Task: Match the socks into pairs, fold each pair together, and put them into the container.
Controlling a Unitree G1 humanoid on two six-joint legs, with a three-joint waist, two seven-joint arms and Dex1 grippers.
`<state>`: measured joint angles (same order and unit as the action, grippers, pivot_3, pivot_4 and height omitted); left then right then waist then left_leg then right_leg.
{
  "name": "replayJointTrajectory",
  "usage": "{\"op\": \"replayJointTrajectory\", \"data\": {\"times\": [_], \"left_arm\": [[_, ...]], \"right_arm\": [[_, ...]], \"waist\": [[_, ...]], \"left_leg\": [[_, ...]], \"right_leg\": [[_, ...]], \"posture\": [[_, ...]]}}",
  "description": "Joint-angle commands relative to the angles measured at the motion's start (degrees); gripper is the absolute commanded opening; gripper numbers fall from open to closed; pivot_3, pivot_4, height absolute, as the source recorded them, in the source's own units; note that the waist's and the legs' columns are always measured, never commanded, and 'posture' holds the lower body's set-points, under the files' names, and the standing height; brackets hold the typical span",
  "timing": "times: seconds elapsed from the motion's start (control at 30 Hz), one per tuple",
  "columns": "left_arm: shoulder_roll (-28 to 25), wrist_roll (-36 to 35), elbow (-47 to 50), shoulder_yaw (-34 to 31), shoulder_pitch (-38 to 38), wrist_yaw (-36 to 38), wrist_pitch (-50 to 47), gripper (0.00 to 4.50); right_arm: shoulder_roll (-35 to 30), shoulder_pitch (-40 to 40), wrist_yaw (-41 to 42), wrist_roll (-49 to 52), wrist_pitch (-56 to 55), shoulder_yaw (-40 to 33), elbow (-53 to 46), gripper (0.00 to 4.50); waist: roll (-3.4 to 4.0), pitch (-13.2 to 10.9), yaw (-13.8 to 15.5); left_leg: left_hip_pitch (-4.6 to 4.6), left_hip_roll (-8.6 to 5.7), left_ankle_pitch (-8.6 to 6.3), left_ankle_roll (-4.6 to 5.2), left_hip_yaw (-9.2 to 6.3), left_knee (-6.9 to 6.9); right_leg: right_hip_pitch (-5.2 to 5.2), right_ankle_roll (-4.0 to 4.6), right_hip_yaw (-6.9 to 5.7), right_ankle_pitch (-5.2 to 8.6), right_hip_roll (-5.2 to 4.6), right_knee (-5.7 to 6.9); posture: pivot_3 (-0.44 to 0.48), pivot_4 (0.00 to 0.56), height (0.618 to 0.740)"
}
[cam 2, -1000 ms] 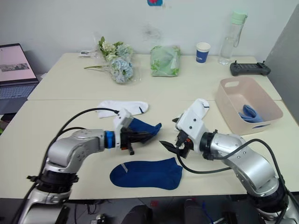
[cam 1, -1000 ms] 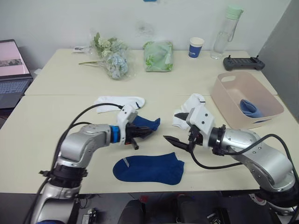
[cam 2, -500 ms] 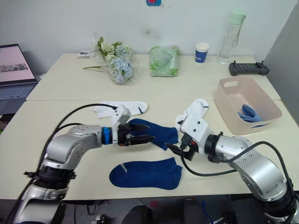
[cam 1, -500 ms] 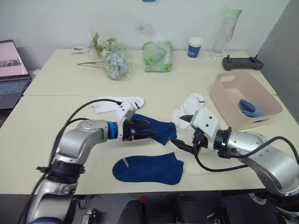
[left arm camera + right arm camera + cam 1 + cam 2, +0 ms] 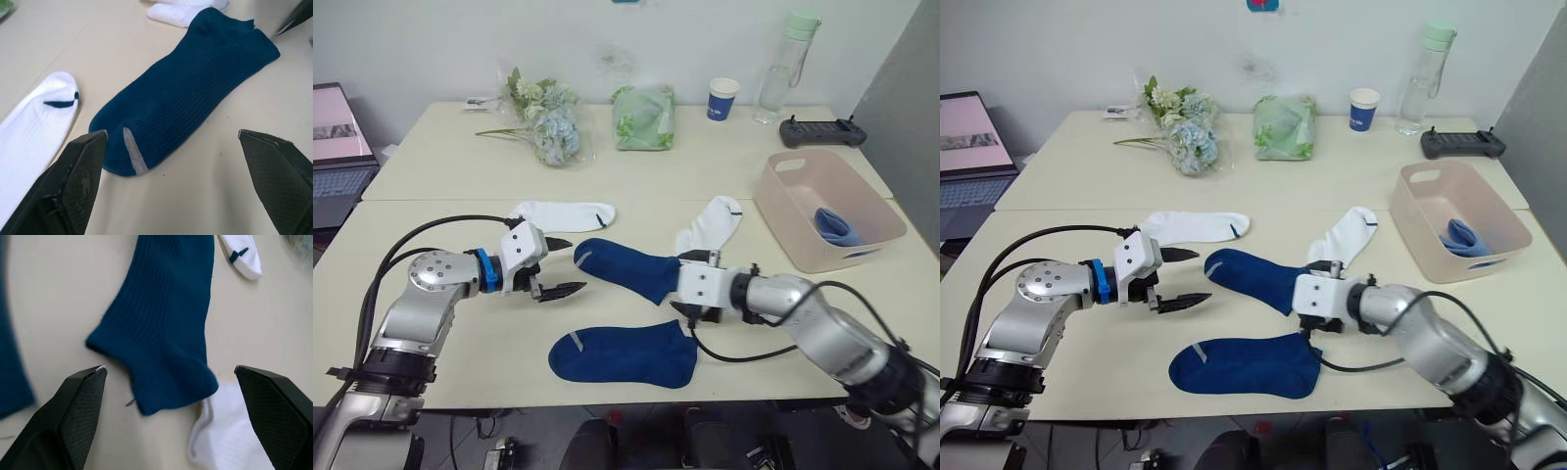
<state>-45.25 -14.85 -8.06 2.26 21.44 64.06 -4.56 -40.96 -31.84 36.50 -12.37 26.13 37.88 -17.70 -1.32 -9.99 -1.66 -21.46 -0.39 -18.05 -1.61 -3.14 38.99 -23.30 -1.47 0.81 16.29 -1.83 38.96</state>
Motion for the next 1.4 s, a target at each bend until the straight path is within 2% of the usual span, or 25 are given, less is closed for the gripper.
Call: {"op": "replayJointTrajectory", "data": {"times": [0.03,0.07,0.13,0.33,0.47,0.5,0.63,0.73,0.87,0.97,1.07,1.17,1.4], "left_arm": [[-0.5,-0.1,-1.3,-2.2,-0.6,0.6,2.2,4.47],[-0.6,0.0,-2.1,-2.4,-0.5,0.9,2.8,4.47],[-0.7,0.2,-4.1,-2.6,-0.1,1.2,4.0,4.5],[-0.7,2.6,-11.4,-1.7,2.5,2.2,9.9,4.5],[0.2,7.6,-23.3,1.3,9.7,3.5,17.9,4.5],[0.6,8.3,-25.3,1.6,11.1,3.5,19.6,4.5],[2.1,11.6,-32.9,3.2,16.0,3.6,26.5,4.5],[5.1,14.3,-37.1,5.8,19.4,3.7,31.5,4.5],[7.0,16.2,-40.1,6.9,21.5,3.6,34.3,4.5],[8.7,19.2,-42.9,7.7,23.9,-0.7,36.4,4.5],[9.5,21.3,-44.3,8.6,25.2,-1.7,37.2,4.5],[8.7,22.2,-45.3,8.8,25.8,-1.6,37.5,3.92],[7.5,19.8,-43.3,7.5,25.1,2.7,35.3,1.71]], "right_arm": [[1.8,-1.5,1.4,-3.7,-4.4,-0.3,3.0,4.5],[2.6,-1.7,1.8,-4.2,-5.3,-0.6,3.8,4.5],[3.9,-2.0,2.7,-4.9,-7.2,-0.8,5.2,3.88],[8.1,-0.8,5.7,-3.6,-7.5,-3.4,5.0,1.71],[9.3,1.1,7.6,-0.6,-4.9,-7.2,3.7,0.26],[9.3,1.4,8.0,0.0,-4.5,-8.0,3.4,0.03],[9.0,2.3,10.0,1.7,-3.9,-10.5,2.3,0.03],[11.2,2.3,11.4,6.6,1.4,-13.9,-0.4,0.03],[12.6,1.4,12.1,9.1,5.7,-15.6,-2.1,0.03],[13.8,-0.1,12.5,12.1,9.6,-17.3,-3.9,0.03],[14.1,-0.8,12.3,13.5,11.7,-17.9,-5.1,0.03],[13.9,-0.7,12.0,13.9,12.6,-17.8,-6.0,0.0],[13.2,0.4,11.1,14.6,13.0,-17.5,-7.0,0.0]], "waist": [[-0.01,0.0,0.0],[-0.02,0.0,0.0],[-0.01,0.0,0.0],[-0.01,0.0,0.0],[-0.02,0.0,0.3],[-0.03,0.0,0.3],[-0.03,0.0,0.2],[-0.02,0.0,0.1],[-0.03,0.0,0.0],[-0.03,0.0,-0.1],[-0.04,0.0,0.0],[-0.04,0.0,0.0],[-0.04,0.0,-0.1]], "left_leg": [[0.02,0.0,0.0,0.0,0.02,0.0],[0.01,0.02,0.0,0.0,-0.01,0.0],[0.03,0.02,0.0,0.01,-0.03,0.01],[0.06,0.06,0.0,0.02,-0.05,0.01],[0.02,0.02,0.01,0.01,-0.07,0.02],[0.03,0.0,0.01,0.01,-0.08,0.03],[0.02,-0.05,0.01,0.02,0.03,0.04],[0.02,-0.02,0.01,0.01,0.02,0.04],[0.02,0.02,0.01,0.01,-0.02,0.04],[0.05,0.01,0.01,0.02,-0.03,0.04],[0.05,0.01,0.02,0.02,-0.07,0.04],[0.04,-0.02,0.02,0.02,-0.07,0.05],[0.04,0.0,0.02,0.02,-0.08,0.05]], "right_leg": [[0.0,0.0,0.0,0.0,0.0,0.0],[0.0,0.0,-0.02,0.0,0.0,0.01],[0.01,0.01,-0.03,-0.01,0.0,0.06],[0.02,0.06,-0.08,-0.04,0.12,0.12],[0.0,0.06,-0.25,-0.04,0.15,0.09],[0.02,0.06,-0.3,-0.04,0.16,0.08],[0.01,0.05,-0.25,-0.04,0.21,0.05],[0.0,0.05,-0.26,-0.04,0.21,0.05],[0.0,0.05,-0.26,-0.04,0.15,0.08],[0.0,0.05,-0.25,-0.05,0.15,0.11],[0.0,0.05,-0.28,-0.05,0.16,0.16],[0.01,0.05,-0.28,-0.05,0.16,0.15],[0.0,0.05,-0.29,-0.05,0.16,0.15]], "posture": [[0.0,0.15,0.74],[0.0,0.15,0.74],[0.0,0.15,0.74],[0.0,0.15,0.74],[0.0,0.15,0.74],[0.0,0.15,0.74],[0.0,0.15,0.74],[0.0,0.15,0.74],[0.0,0.15,0.74],[0.0,0.15,0.74],[0.0,0.15,0.74],[0.0,0.15,0.74],[0.0,0.15,0.74]]}}
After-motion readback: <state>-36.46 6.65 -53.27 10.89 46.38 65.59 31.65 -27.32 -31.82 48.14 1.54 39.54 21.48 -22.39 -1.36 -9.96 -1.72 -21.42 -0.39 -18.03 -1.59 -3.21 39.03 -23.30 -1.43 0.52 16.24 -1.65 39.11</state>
